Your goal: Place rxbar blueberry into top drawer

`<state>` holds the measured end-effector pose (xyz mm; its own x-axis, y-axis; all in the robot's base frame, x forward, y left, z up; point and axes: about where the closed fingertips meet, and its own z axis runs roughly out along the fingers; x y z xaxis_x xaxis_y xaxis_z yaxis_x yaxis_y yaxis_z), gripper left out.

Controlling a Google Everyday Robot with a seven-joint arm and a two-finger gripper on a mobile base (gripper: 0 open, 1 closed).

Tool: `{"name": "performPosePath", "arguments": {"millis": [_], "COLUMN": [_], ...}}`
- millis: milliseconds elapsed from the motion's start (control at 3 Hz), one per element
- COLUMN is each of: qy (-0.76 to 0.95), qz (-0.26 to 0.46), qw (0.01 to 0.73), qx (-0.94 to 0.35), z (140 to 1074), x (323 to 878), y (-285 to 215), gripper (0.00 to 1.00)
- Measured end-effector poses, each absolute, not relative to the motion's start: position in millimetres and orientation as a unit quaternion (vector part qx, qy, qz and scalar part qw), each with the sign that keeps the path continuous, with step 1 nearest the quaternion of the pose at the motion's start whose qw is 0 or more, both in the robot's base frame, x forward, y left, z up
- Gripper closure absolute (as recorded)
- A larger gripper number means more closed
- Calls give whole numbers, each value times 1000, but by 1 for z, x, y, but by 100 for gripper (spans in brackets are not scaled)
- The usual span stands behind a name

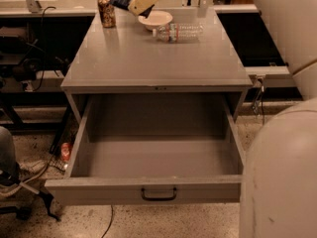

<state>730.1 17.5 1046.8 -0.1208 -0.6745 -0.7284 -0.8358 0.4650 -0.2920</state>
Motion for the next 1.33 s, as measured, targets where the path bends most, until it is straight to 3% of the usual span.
{"name": "performPosePath", "arguments": {"millis": [1000, 1333], "qy": [822, 829], "qz": [166, 169], "qw": [273, 247], "qx": [-471, -473], "z": [894, 869], "x": [618, 607], "y": [2, 3], "gripper": [100, 100]}}
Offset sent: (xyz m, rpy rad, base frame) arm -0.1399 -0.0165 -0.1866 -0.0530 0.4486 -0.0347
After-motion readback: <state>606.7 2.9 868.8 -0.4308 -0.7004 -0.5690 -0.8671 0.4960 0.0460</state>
